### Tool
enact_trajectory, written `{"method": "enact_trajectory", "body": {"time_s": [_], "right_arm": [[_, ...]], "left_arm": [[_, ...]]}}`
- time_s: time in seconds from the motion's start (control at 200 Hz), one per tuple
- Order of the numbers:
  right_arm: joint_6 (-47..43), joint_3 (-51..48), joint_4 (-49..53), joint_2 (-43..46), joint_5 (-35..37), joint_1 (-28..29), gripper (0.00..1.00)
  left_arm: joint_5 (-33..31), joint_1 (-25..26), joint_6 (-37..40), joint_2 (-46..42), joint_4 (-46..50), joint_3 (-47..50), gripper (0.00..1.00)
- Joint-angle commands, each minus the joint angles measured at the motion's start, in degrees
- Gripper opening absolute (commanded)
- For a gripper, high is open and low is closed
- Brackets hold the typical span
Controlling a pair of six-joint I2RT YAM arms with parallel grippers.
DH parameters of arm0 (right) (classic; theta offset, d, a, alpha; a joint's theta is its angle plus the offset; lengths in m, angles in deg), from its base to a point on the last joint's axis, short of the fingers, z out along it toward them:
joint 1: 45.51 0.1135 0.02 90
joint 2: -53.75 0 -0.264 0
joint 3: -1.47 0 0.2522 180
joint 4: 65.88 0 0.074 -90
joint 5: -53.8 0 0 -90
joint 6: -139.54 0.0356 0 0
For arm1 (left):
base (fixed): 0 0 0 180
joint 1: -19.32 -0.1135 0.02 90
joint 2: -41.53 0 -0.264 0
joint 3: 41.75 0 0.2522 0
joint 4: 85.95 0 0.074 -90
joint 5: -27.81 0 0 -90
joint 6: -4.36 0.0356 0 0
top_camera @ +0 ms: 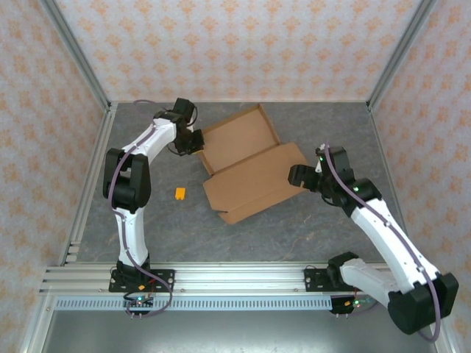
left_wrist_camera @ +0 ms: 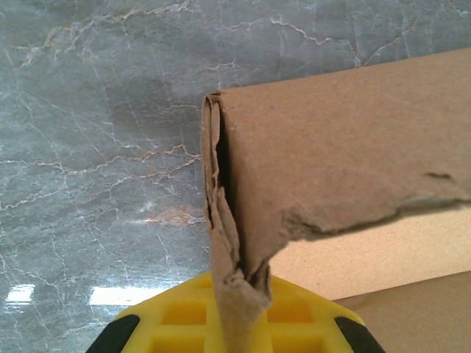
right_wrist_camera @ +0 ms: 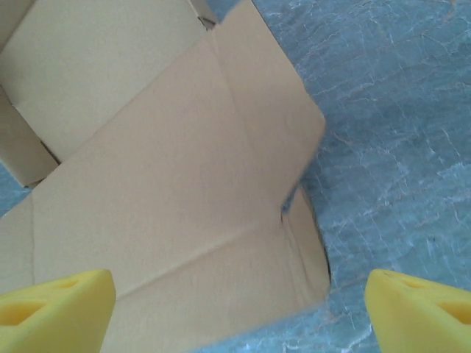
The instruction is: Fold the paper box
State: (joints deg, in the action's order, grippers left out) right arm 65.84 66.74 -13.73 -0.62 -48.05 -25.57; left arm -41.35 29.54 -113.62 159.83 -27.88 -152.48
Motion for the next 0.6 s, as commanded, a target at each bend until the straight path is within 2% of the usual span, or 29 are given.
{"method": "enact_trajectory", "body": {"time_s": [0.0, 0.085, 0.145, 0.185, 0.25, 0.365, 0.475, 0.595], "right_arm": [[6.93, -2.95, 1.95, 6.17, -3.0, 0.07, 0.89], [14.03, -8.3, -2.7, 8.79, -8.88, 0.17, 0.88], [20.33, -13.62, -10.3, 10.1, -12.56, 0.66, 0.85], [24.9, -16.9, -15.89, 10.86, -12.54, 1.56, 0.84], [31.13, -21.53, -24.21, 11.38, -10.3, 3.53, 0.83], [38.51, -26.69, -34.18, 10.83, -1.53, 8.05, 0.8], [41.17, -29.35, -39.29, 8.47, 6.06, 12.88, 0.74], [41.89, -31.85, -50.75, 3.66, 9.07, 15.83, 0.69]], "left_arm": [[0.94, -0.46, -1.28, 1.58, 0.96, 1.43, 0.08], [1.03, -0.54, -1.27, 1.67, 0.95, 1.56, 0.08], [1.04, -0.56, -1.21, 1.66, 0.8, 1.61, 0.08], [1.21, -0.55, -1.24, 1.76, 0.54, 1.77, 0.08], [1.61, -0.64, -1.5, 1.64, 0.21, 2.03, 0.08], [2.03, -0.64, -1.95, 1.58, -0.42, 2.77, 0.08], [2.8, -0.72, -2.26, 1.77, -0.81, 2.66, 0.08], [3.4, -0.74, -2.32, 1.86, -1.16, 2.53, 0.08]]}}
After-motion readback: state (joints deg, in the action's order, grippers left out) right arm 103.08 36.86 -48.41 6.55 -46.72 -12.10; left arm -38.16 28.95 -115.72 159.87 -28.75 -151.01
